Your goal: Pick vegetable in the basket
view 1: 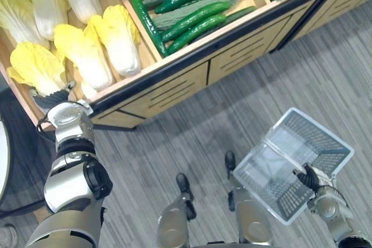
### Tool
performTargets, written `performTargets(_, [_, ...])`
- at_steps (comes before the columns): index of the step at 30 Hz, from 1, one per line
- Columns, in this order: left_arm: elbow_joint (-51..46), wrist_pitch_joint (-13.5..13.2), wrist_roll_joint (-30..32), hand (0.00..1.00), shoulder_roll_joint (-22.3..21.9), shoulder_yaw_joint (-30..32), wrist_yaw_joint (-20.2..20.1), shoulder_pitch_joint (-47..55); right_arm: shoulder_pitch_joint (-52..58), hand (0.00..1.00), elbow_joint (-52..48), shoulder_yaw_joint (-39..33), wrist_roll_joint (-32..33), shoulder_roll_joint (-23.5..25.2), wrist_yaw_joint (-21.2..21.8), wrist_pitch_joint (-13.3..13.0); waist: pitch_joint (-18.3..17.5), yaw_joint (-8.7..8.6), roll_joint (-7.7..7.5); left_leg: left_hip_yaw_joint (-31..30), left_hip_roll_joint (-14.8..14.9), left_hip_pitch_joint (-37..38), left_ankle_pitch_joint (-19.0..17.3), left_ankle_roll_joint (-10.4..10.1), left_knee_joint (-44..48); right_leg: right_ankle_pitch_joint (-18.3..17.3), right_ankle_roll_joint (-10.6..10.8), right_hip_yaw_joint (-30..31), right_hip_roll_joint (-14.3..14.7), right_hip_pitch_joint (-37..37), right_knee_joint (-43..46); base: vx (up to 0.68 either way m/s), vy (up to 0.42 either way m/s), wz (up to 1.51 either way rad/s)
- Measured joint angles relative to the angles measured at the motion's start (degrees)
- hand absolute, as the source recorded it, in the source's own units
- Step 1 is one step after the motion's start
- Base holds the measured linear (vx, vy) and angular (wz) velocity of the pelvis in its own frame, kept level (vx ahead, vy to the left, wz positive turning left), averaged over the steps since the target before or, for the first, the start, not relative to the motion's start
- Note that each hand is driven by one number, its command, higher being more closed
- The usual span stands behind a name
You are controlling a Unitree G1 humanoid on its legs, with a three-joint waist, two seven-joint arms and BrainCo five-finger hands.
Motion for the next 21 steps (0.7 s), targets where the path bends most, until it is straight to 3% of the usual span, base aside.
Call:
performTargets(4, [-0.1, -1.4, -6.2, 0.0, -0.1, 4.6, -0.1, -1.5, 0.0, 1.0, 0.0, 0.1, 0.8, 0.0, 0.1, 0.1, 0.0, 0.47, 0.03, 0.1, 0.5, -0.2, 0.1, -0.1, 0.1, 0.1, -0.2, 0.0, 0.4, -0.2, 0.0, 0.0, -0.008, -0.01])
performTargets(5, [-0.1, -1.6, -6.5, 1.0, -0.1, 6.1, -0.2, -1.7, 0.0, 1.0, 0.0, 0.2, 1.2, 0.0, 0.2, 0.1, 0.0, 0.47, 0.07, 0.1, 0.6, -0.2, 0.2, -0.2, 0.2, 0.1, -0.2, 0.0, 0.5, -0.2, 0.0, 0.0, 0.0, 0.0])
performTargets(18, [-0.1, -1.9, -8.6, 1.0, 0.0, 11.6, -1.1, -2.2, -0.1, 1.0, -1.5, 2.6, 2.2, 0.0, 1.0, -0.1, -0.5, 0.69, 0.45, 0.3, 1.7, -1.5, 0.3, -0.4, 0.8, 0.9, -0.3, 0.1, 1.3, -1.2, 0.0, 0.0, -0.016, 0.0])
performTargets(19, [-0.1, -1.9, -8.6, 0.0, 0.0, 11.6, -1.3, -2.2, -0.3, 1.0, -1.6, 2.7, 2.2, 0.0, 1.1, 0.0, -0.5, 0.77, 0.51, 0.5, 1.8, -1.6, 0.5, -0.6, 0.8, 1.1, -0.6, 0.1, 1.5, -1.5, 0.0, 0.0, -0.039, -0.03])
performTargets(21, [-0.1, -1.9, -8.6, 0.0, 0.0, 11.6, -1.5, -2.3, -0.4, 1.0, -1.6, 2.7, 2.2, 0.0, 1.1, 0.0, -0.5, 0.79, 0.52, 0.7, 2.1, -1.7, 0.5, -0.7, 0.8, 1.1, -0.6, 0.1, 1.7, -1.5, 0.0, 0.0, -0.038, -0.04])
